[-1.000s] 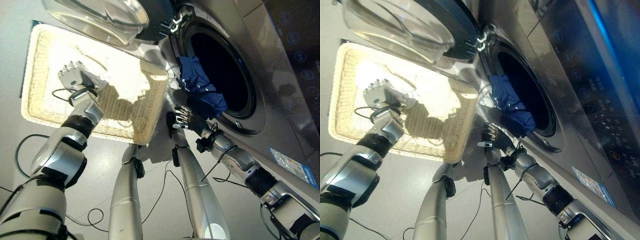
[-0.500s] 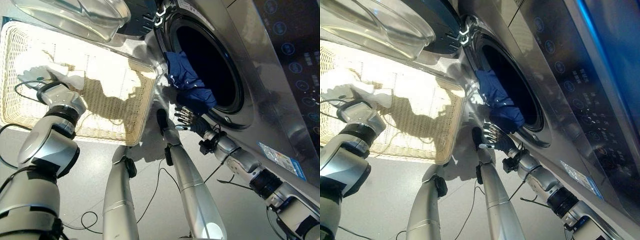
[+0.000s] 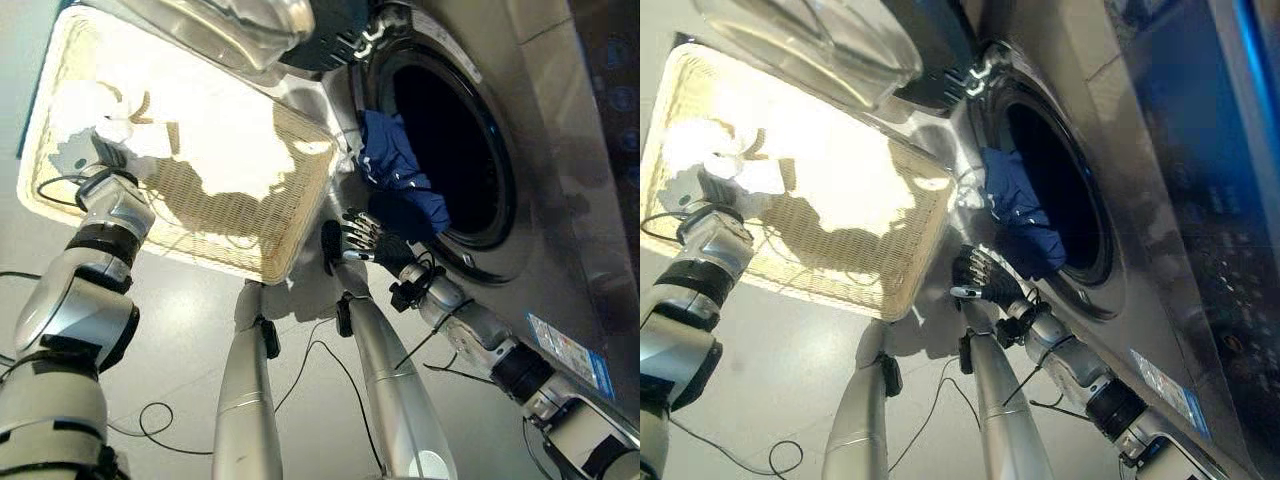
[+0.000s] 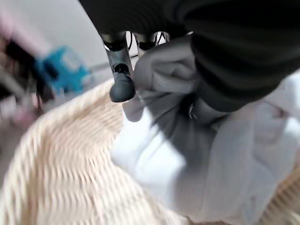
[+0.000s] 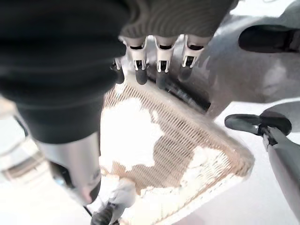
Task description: Put the clothes into the washing machine.
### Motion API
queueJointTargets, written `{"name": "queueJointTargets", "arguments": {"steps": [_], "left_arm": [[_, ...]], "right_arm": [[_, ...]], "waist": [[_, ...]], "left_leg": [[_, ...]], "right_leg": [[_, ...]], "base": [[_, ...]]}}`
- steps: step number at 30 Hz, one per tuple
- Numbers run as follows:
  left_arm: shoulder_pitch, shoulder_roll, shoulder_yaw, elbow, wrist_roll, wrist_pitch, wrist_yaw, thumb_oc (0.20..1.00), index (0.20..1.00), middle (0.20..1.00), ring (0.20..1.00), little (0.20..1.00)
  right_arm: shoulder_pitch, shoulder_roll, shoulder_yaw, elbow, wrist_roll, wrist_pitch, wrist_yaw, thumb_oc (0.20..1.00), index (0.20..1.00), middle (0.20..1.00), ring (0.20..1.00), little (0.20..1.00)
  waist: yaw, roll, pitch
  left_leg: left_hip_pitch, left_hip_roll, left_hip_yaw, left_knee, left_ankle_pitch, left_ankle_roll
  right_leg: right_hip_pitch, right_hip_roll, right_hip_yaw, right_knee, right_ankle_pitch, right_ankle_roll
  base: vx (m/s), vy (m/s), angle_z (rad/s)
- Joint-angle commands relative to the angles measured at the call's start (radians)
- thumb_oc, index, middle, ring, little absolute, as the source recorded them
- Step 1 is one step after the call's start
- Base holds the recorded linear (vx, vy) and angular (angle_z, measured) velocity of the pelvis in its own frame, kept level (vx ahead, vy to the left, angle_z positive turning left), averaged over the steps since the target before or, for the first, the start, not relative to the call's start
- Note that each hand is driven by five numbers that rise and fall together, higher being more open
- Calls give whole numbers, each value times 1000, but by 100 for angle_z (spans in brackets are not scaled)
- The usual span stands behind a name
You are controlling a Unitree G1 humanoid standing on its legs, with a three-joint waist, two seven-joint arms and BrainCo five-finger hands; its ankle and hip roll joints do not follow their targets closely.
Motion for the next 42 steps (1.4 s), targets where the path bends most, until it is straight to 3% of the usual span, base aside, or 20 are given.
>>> {"name": "queueJointTargets", "arguments": {"steps": [1,6,8,10,11,13,14,16,20,23,25,26,32,35,42], "left_arm": [[153,-83,65,-63,-228,-132,-5,200,200,200,200,200],[290,-154,133,-227,-308,-293,40,200,200,200,200,200],[395,-200,173,-349,-306,-401,53,200,200,200,200,200],[430,-214,188,-394,-299,-422,50,200,200,200,200,200],[510,-239,214,-513,-289,-477,31,200,200,200,200,200],[532,-243,220,-547,-293,-493,16,200,200,200,200,200],[592,-261,232,-662,-300,-520,-20,200,200,200,200,200],[604,-265,235,-679,-303,-527,-30,200,200,200,200,200],[719,-282,240,-909,-338,-610,-199,200,200,200,200,200],[746,-283,232,-967,-394,-652,-309,200,200,200,200,200],[750,-284,229,-980,-413,-662,-338,200,200,200,200,200],[761,-281,215,-1016,-475,-679,-436,200,200,200,200,200],[761,-269,180,-1065,-495,-683,-518,200,200,200,200,200],[749,-244,141,-1099,-530,-663,-629,200,200,200,200,200],[735,-207,92,-1120,-574,-638,-739,200,200,200,200,200]], "right_arm": [[61,61,-66,-102,-16,-21,-24,1000,1000,1000,1000,1000],[78,95,-98,-115,-27,-19,-40,1000,1000,1000,1000,1000],[101,106,-114,-133,-56,-18,-41,1000,1000,1000,1000,1000],[112,107,-120,-139,-66,-19,-39,1000,1000,1000,1000,1000],[129,119,-130,-140,-96,-23,-39,1000,1000,1000,1000,1000],[134,121,-132,-139,-107,-27,-38,1000,1000,1000,1000,1000],[140,125,-145,-135,-123,-33,-33,1000,1000,1000,1000,1000],[141,125,-148,-134,-127,-34,-31,1000,1000,1000,1000,1000],[134,130,-178,-128,-185,-36,-16,1000,1000,1000,1000,1000],[118,127,-186,-114,-201,-37,-6,1000,1000,1000,1000,1000],[114,125,-188,-109,-203,-40,-3,1000,1000,1000,1000,1000],[98,121,-194,-98,-180,-40,15,1000,1000,1000,1000,1000],[79,127,-195,-84,-148,-34,32,1000,1000,1000,1000,1000],[65,120,-177,-84,-175,-19,56,1000,1000,1000,1000,1000],[52,86,-149,-90,-172,3,81,1000,1000,1000,1000,1000]], "waist": [[17,-19,-5],[48,-3,-5],[70,8,-5],[77,11,-5],[93,22,-5],[98,26,-5],[114,35,-5],[116,36,-5],[151,53,-5],[163,59,-5],[166,61,-5],[173,69,-5],[180,77,-5],[180,84,-5],[176,88,-5]], "left_leg": [[41,-78,25,-23,-25,8],[72,-90,2,-32,-17,14],[83,-96,-14,-22,-19,19],[88,-99,-18,-19,-21,20],[100,-104,-27,-16,-24,24],[104,-106,-30,-15,-26,26],[115,-111,-40,-13,-28,31],[117,-112,-41,-13,-29,32],[149,-127,-61,-20,-33,43],[162,-130,-64,-24,-34,45],[165,-130,-64,-24,-34,46],[173,-132,-66,-24,-35,49],[190,-132,-66,-43,-30,52],[202,-132,-60,-52,-28,53],[217,-129,-47,-61,-28,54]], "right_leg": [[96,30,-5,-152,64,90],[136,20,-31,-144,58,90],[151,9,-43,-133,55,91],[157,6,-47,-132,53,91],[173,-1,-57,-128,48,91],[178,-3,-60,-125,45,91],[192,-9,-67,-121,40,91],[195,-10,-68,-121,40,91],[232,-26,-90,-133,45,96],[249,-32,-98,-140,48,99],[253,-34,-102,-140,49,100],[260,-39,-109,-137,49,101],[274,-42,-114,-144,54,103],[282,-46,-114,-152,61,107],[294,-48,-110,-163,67,111]], "base": [[-71,-122,11],[-73,-83,16],[-68,-86,16],[-50,-47,9],[-61,-42,9],[-50,-37,9],[-45,-41,3],[-31,-33,2],[-35,-54,5],[-25,-30,9],[-6,-10,2],[0,0,0],[-5,1,6],[-5,6,2],[-1,9,0]]}}
